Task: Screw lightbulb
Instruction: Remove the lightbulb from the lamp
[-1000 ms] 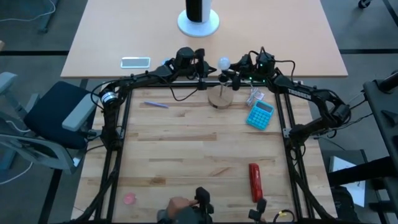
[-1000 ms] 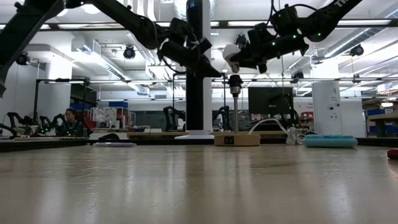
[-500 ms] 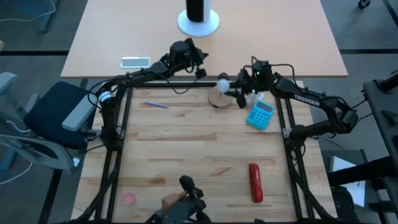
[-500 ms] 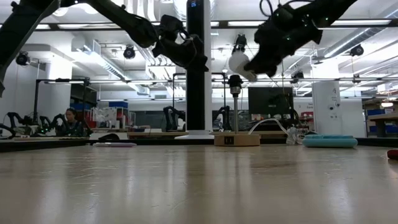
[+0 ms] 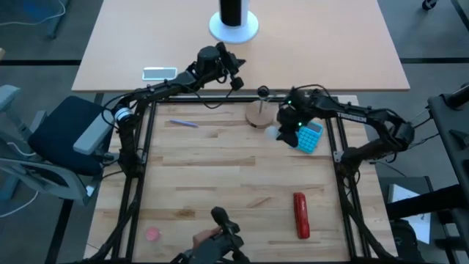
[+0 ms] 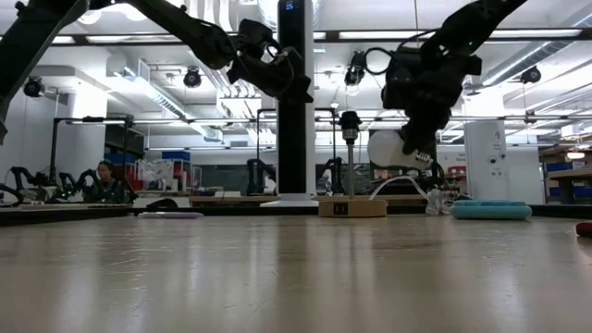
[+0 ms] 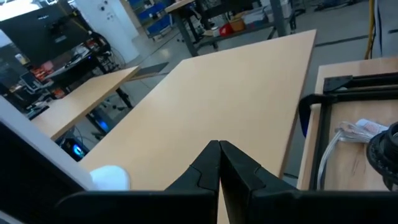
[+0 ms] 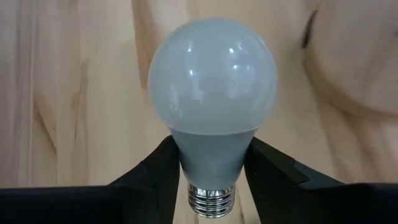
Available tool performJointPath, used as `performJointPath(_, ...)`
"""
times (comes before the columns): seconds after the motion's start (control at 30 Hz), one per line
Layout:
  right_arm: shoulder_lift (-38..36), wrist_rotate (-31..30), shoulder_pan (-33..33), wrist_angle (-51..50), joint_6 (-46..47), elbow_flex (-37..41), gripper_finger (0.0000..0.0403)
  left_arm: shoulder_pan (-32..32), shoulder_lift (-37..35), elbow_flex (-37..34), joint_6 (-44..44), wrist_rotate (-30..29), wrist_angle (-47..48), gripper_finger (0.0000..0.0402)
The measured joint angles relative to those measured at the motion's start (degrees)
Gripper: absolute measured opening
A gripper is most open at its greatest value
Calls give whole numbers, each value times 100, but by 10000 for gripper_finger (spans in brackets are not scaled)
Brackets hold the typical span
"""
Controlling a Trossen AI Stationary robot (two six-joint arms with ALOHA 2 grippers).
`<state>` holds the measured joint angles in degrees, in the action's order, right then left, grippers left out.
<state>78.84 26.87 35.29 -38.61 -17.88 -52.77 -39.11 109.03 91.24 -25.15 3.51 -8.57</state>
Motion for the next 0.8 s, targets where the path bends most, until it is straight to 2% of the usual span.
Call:
performJointPath(0.27, 559, -38, -127, 45, -301, 0, 154, -11, 0, 0, 18, 0, -46, 0)
performJointPath(0.63, 1287, -1443, -644, -2, -971, 9, 148, -70, -166, 0, -4, -4, -135, 0)
performJointPath(0.8, 1313, -1680, -812, 9, -981, 9, 154, -81, -164, 0, -4, -4, -138, 0)
